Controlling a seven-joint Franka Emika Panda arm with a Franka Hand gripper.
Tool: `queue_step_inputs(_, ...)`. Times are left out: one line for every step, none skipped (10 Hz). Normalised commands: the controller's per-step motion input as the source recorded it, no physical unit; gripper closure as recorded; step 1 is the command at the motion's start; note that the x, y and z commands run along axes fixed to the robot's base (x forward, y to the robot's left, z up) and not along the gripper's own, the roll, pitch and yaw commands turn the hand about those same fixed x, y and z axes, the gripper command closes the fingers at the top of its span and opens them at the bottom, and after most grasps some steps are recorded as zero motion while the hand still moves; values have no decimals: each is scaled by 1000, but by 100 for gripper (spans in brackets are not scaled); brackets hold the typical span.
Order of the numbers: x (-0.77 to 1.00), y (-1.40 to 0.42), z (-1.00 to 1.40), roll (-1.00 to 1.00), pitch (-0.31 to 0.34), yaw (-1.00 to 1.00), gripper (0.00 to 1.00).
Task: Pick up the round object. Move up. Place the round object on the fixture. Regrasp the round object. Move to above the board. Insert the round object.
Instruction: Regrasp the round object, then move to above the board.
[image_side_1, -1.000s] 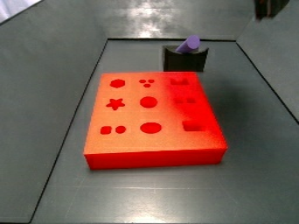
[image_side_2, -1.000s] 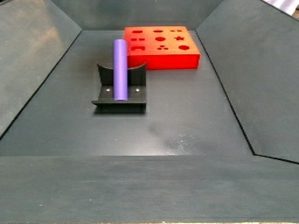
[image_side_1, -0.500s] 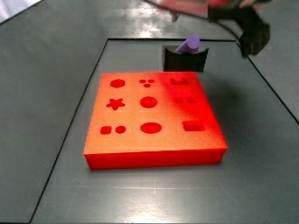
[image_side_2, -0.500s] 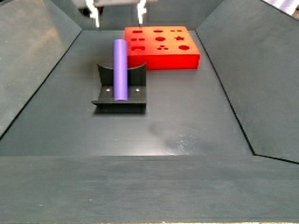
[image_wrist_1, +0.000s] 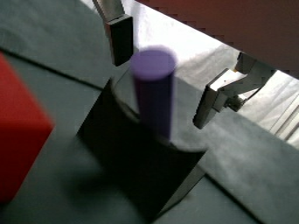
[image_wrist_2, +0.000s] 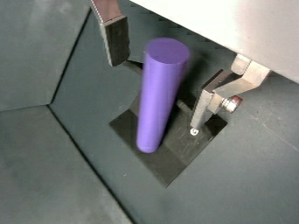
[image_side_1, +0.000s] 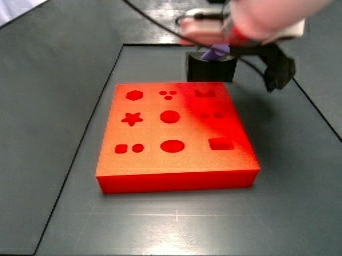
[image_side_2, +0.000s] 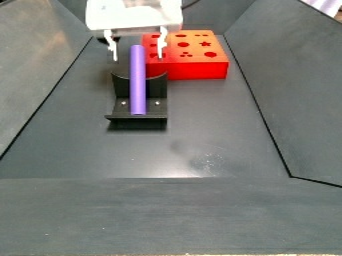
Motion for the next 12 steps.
queue_step_inputs(83, 0, -200, 67, 15, -22, 0)
queue_step_inputs(0, 0, 0, 0, 0, 0, 100)
queue_step_inputs(84, -289, 1000, 65, 214, 233, 100)
queue_step_inputs(84, -290, 1000, 62, 214, 232, 100)
queue_step_inputs(89, -271, 1000, 60, 201, 230, 100)
queue_step_inputs(98, -245, 1000, 34, 155, 231, 100)
queue_step_inputs(92, -229, 1000, 20, 91, 230, 100)
queue_step_inputs(89, -219, 1000, 15, 59, 223, 100)
queue_step_inputs(86, -196, 1000, 9, 17, 192, 100)
queue_step_inputs(86, -180, 1000, 7, -6, 167, 100)
queue_step_inputs(66, -126, 821, 4, -18, 133, 100)
queue_step_inputs(48, -82, 636, -3, -19, 103, 100)
